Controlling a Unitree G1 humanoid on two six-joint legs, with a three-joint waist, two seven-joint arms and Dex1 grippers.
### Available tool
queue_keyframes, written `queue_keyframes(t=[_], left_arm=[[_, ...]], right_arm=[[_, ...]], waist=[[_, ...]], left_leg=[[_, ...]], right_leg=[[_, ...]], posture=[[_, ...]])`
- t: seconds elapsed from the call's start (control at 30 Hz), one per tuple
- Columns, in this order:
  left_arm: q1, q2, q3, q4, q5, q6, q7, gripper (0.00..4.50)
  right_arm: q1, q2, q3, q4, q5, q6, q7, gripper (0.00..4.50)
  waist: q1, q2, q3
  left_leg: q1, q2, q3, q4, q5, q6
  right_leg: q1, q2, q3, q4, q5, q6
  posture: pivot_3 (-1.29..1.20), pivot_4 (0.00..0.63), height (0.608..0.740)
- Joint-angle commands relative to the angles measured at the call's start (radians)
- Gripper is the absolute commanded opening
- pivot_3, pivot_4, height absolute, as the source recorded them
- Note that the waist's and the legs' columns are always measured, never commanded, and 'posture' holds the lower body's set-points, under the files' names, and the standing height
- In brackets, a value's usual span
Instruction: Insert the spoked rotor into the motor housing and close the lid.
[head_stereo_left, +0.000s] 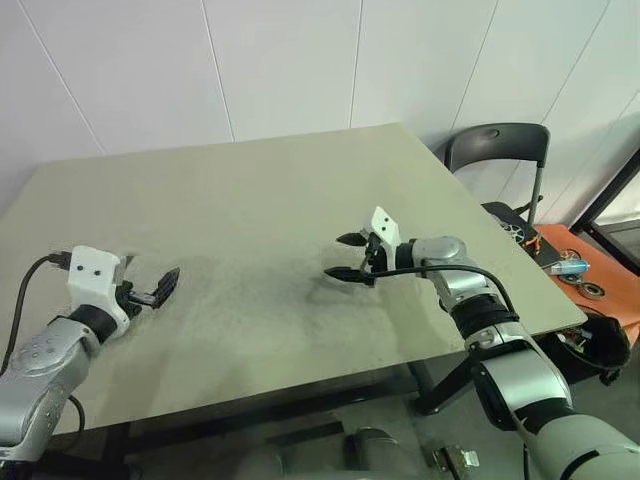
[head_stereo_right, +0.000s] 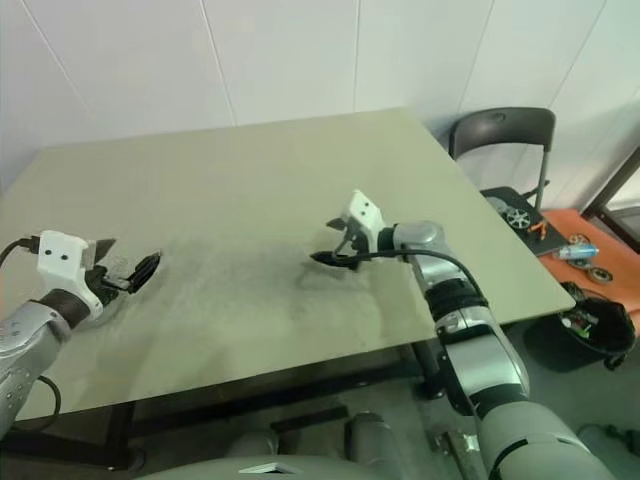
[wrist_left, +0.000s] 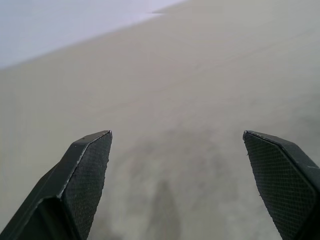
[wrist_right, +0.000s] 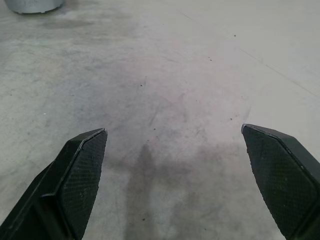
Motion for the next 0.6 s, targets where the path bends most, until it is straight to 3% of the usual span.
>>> queue_keyframes(t=[0.03, 0.17, 0.33, 0.6], left_arm=[[-0.023, -0.036, 0.082, 0.054, -0.003, -0.095, -0.163, 4.46], [-0.020, -0.080, 0.111, 0.057, -0.009, -0.099, -0.262, 4.46], [-0.027, -0.146, 0.123, 0.081, 0.052, -0.136, -0.280, 4.46], [-0.011, -0.175, 0.111, 0.075, 0.126, -0.125, -0.303, 4.46]], right_arm=[[-0.024, 0.023, -0.018, -0.011, 0.007, -0.035, 0.012, 4.50], [-0.023, 0.043, -0.016, -0.013, 0.003, -0.048, 0.012, 4.50], [-0.017, 0.056, -0.012, -0.020, 0.001, -0.060, 0.026, 4.50], [-0.012, 0.051, -0.017, -0.025, 0.003, -0.042, 0.048, 4.50]], waist=[[0.000, 0.000, 0.000], [0.002, -0.001, 0.000], [0.003, -0.001, 0.000], [0.003, -0.001, 0.000]], left_leg=[[0.000, 0.000, 0.000, 0.001, 0.000, 0.000], [0.001, 0.000, -0.001, 0.001, 0.000, 0.000], [0.001, 0.000, -0.001, 0.002, 0.000, 0.000], [0.003, 0.000, -0.001, 0.002, 0.000, 0.000]], right_leg=[[0.000, 0.000, 0.000, 0.001, 0.000, 0.000], [0.000, 0.000, 0.000, 0.002, 0.001, 0.001], [0.001, 0.000, 0.000, 0.003, 0.002, 0.004], [0.001, 0.000, 0.000, 0.005, 0.002, 0.003]], posture=[[0.00, 0.000, 0.740], [0.00, 0.000, 0.740], [0.00, 0.000, 0.740], [0.00, 0.000, 0.740]])
